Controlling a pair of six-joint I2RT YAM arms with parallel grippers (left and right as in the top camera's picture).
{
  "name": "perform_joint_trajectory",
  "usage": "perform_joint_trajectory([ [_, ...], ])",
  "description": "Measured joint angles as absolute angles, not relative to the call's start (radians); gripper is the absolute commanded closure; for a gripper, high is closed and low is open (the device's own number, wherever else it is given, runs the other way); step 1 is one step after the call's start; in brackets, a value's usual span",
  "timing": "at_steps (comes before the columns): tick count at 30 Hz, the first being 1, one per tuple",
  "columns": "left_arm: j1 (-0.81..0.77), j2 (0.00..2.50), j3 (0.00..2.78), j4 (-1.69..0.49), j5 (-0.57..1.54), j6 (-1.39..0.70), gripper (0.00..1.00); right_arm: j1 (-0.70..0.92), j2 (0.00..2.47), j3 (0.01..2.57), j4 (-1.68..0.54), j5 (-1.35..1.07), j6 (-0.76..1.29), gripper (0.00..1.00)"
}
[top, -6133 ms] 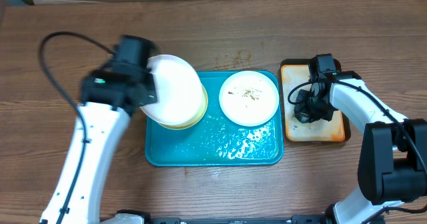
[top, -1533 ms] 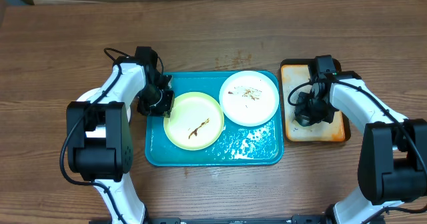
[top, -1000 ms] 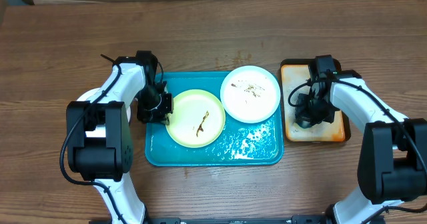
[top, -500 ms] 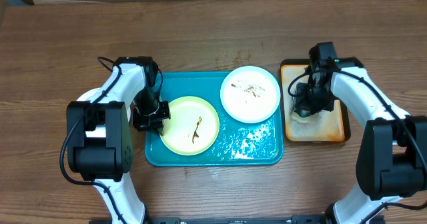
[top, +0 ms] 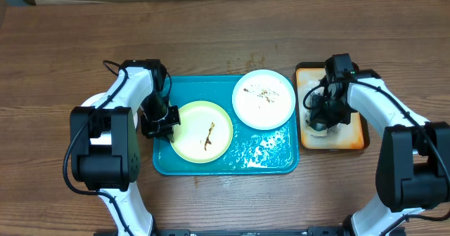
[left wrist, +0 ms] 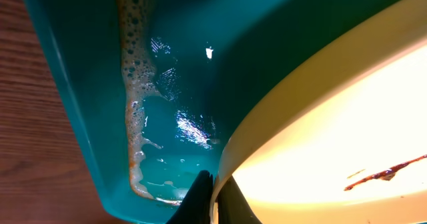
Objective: Clean dirty plates on tray and stack at the side
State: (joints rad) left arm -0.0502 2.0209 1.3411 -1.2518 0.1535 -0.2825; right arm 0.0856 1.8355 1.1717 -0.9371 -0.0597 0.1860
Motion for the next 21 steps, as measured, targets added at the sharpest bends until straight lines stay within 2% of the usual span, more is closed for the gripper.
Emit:
perform_joint_trajectory([
  [5,-0.05,2.021,1.341,-1.252,0.157,-0.282,0.96,0.086,1.808,1.261,-0.999,-0.075,0.187,0.96],
  [12,-0.05,2.021,1.341,-1.25,0.157,-0.282,0.96,0.086,1.645,1.292,-1.029,-0.07,0.199,0.96],
  [21,-0.05,2.021,1.341,-1.25,0.157,-0.282,0.96,0.088,1.641,1.294,-1.029,0.007,0.226,0.96],
])
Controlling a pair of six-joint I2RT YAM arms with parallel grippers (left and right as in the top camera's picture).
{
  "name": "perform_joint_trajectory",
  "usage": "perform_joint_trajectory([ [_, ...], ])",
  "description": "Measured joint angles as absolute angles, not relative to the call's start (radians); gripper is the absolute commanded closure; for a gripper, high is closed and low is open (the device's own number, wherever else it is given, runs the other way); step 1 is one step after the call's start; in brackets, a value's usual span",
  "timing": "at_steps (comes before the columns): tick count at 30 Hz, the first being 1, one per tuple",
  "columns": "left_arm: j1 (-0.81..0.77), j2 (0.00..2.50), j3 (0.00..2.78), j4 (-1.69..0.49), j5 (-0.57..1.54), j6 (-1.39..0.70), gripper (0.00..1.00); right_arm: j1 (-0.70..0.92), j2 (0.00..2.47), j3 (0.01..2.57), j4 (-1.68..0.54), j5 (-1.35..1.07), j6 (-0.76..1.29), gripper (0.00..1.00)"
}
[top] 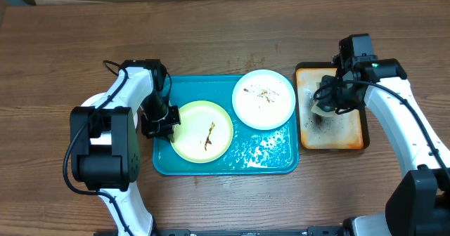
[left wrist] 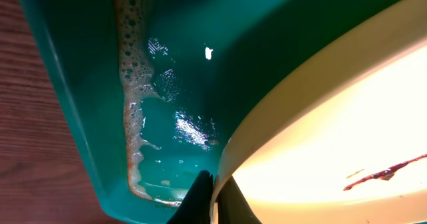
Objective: Clean dirty plates on tray and stack at the side
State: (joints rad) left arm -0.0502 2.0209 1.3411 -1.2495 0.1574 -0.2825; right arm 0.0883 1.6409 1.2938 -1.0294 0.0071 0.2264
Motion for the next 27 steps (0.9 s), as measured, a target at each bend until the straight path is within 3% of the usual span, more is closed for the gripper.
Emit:
perform_joint_trajectory([
  [7,-0.05,2.021,1.341,-1.248,0.16,-0.282,0.96,0.155,1.641,1.294,-1.048,0.254,0.267,0.96],
  [18,-0.05,2.021,1.341,-1.245,0.16,-0.282,0.96,0.361,1.641,1.294,-1.171,0.656,0.548,0.96],
  [27,-0.05,2.021,1.341,-1.24,0.16,-0.282,0.96,0.434,1.641,1.294,-1.226,0.839,0.651,0.96],
])
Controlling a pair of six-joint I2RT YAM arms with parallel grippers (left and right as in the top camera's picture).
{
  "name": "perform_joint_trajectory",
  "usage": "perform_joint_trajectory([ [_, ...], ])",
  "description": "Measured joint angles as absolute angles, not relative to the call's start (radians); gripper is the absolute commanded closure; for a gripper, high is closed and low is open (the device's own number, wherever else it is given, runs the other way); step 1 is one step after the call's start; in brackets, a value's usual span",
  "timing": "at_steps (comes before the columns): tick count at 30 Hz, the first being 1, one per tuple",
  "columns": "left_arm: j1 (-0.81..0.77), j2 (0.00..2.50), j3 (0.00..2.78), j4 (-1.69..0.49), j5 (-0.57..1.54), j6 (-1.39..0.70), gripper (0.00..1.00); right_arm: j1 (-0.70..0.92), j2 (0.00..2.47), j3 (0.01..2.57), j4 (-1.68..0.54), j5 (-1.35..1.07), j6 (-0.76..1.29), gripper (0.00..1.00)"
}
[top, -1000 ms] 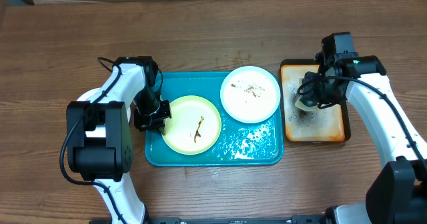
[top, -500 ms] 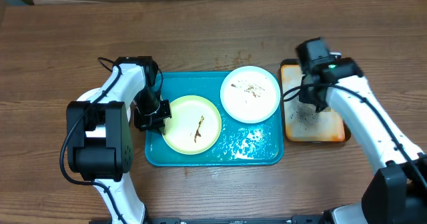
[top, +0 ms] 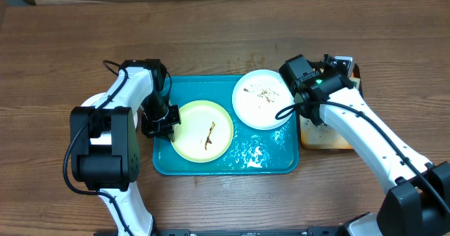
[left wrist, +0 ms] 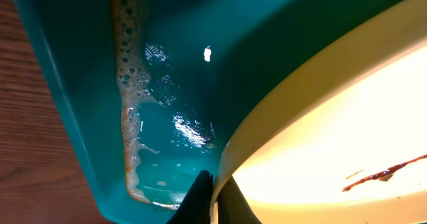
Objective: Clean dirty plates on tray and stack at the side
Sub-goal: 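Bring the sponge toward the yellow plate with the right gripper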
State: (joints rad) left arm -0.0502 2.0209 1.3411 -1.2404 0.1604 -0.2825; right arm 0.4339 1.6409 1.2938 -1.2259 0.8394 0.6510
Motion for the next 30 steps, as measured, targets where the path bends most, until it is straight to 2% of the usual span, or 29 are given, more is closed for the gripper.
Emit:
perform_joint_trajectory([
  [30,-0.05,2.021,1.341,-1.235,0.16,-0.282,0.96,0.434,1.641,1.294,-1.231,0.921,0.666,0.96],
])
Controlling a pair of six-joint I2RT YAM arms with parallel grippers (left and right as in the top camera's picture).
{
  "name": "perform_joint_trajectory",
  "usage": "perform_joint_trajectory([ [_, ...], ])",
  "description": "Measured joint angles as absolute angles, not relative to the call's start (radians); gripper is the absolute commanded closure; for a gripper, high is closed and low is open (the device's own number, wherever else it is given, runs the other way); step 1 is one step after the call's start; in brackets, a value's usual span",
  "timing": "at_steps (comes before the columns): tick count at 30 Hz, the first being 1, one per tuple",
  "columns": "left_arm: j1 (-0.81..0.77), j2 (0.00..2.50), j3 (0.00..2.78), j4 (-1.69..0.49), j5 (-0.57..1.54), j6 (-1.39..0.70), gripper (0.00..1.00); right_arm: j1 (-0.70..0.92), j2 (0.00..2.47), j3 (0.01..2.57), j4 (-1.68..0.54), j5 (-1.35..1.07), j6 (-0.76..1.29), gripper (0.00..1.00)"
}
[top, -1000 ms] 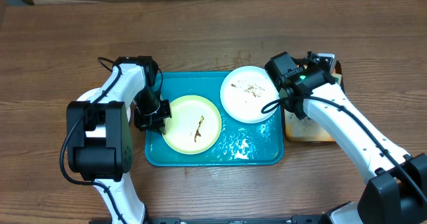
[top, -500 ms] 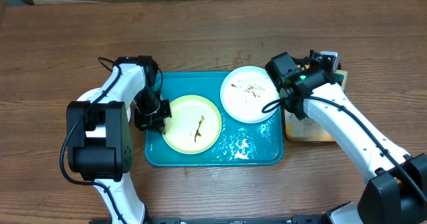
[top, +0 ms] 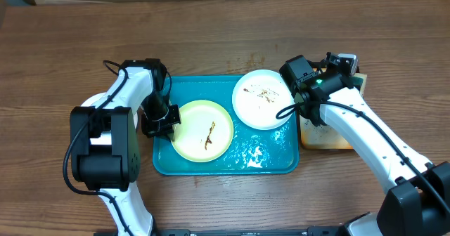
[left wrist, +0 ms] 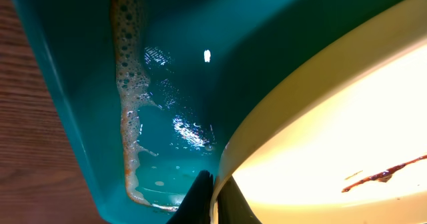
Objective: Clean dirty plates on tray and stack at the side
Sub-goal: 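Bring the sponge toward the yellow plate with the right gripper, then scrub the yellow plate with the sponge in the right gripper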
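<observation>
A yellow plate (top: 204, 130) with a brown streak lies at the left of the teal tray (top: 232, 162). My left gripper (top: 163, 121) is shut on its left rim; in the left wrist view the black fingertips (left wrist: 200, 197) pinch the plate's rim (left wrist: 280, 111). A white plate (top: 264, 99) with brown crumbs sits at the tray's far right corner. My right arm (top: 313, 88) reaches across the white plate's right edge and the board. Its fingers are hidden from above, so I cannot tell whether they hold anything.
An orange-brown board (top: 330, 136) with dark stains lies right of the tray, half covered by the right arm. Soapy water and foam (left wrist: 127, 97) pool in the tray, thickest along its front right (top: 256, 152). Bare wooden table (top: 211, 32) surrounds everything.
The end of my right arm has shifted slightly to the right over the board's far edge. My left gripper stays shut on the yellow plate's rim; the foam line in the tray has drifted a little.
My right gripper was down on a pale sponge on the board while the left held the yellow plate's rim. Then the right was higher over the board with the sponge. Then the arm had swung left beside the white plate, where it still is.
</observation>
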State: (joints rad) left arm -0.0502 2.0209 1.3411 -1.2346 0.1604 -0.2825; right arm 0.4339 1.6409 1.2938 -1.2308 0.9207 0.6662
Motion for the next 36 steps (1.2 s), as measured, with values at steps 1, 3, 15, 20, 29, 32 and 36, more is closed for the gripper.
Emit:
perform_joint_trajectory([
  [1,-0.05,2.021,1.341,-1.235,0.16,-0.282,0.96,0.434,1.641,1.294,-1.231,0.921,0.667,0.96],
  [3,-0.05,2.021,1.341,-1.235,0.161,-0.282,0.96,0.434,1.641,1.294,-1.231,0.921,0.667,0.96],
  [15,-0.05,2.021,1.341,-1.234,0.16,-0.282,0.96,0.434,1.641,1.294,-1.23,0.935,0.669,0.96],
  [20,-0.05,2.021,1.341,-1.234,0.161,-0.282,0.96,0.434,1.641,1.294,-1.224,0.934,0.669,0.96],
  [29,-0.05,2.021,1.341,-1.233,0.161,-0.282,0.96,0.434,1.641,1.294,-1.021,0.411,0.438,0.96],
  [32,-0.05,2.021,1.341,-1.232,0.161,-0.282,0.96,0.434,1.641,1.294,-0.981,0.175,0.373,0.96],
  [36,-0.05,2.021,1.341,-1.229,0.161,-0.282,0.96,0.435,1.641,1.294,-0.908,-0.16,0.308,0.96],
])
